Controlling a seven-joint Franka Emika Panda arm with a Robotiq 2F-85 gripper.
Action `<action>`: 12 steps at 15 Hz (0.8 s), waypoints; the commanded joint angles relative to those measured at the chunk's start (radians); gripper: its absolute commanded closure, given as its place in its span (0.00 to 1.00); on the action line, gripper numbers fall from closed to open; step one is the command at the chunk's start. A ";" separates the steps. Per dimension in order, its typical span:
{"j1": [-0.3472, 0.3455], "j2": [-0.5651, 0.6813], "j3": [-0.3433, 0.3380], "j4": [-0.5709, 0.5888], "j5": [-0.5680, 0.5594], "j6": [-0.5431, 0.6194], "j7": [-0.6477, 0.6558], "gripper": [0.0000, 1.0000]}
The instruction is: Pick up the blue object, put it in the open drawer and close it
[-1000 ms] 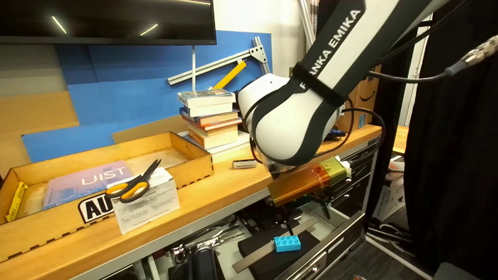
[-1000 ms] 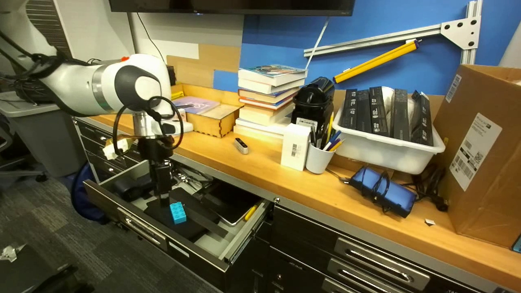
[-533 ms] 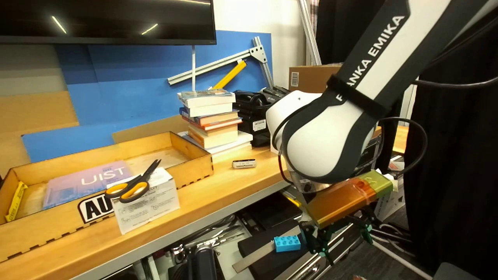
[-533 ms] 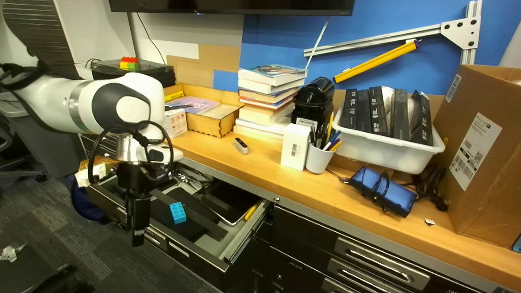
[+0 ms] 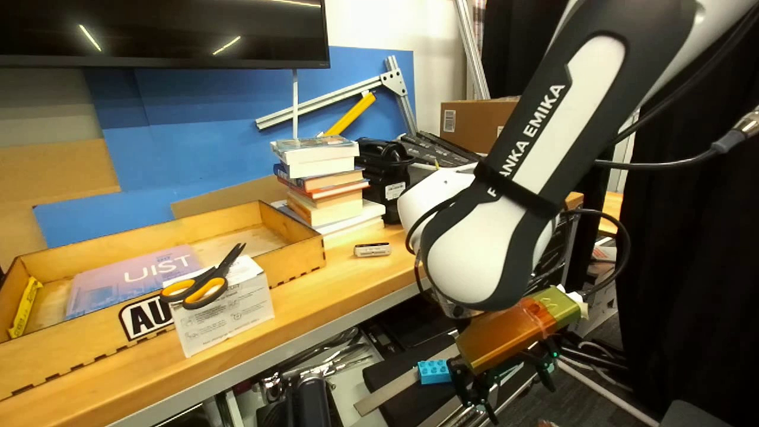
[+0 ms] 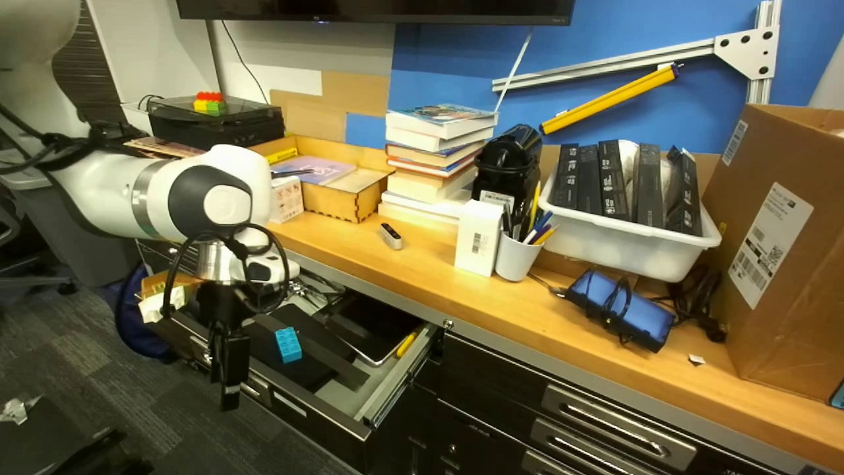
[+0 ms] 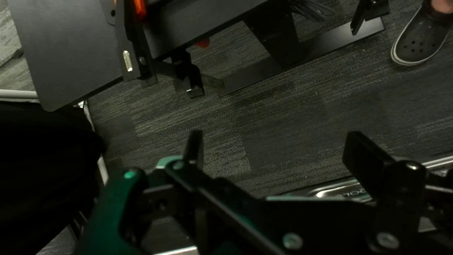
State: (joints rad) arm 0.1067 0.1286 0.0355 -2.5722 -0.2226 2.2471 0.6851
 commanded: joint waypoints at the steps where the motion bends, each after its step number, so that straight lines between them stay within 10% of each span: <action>1: 0.018 0.074 -0.006 0.070 -0.034 0.043 0.077 0.00; 12: 0.098 0.192 -0.051 0.257 -0.250 0.127 0.454 0.00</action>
State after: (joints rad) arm 0.1676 0.2628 0.0145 -2.3987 -0.4080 2.3598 1.0515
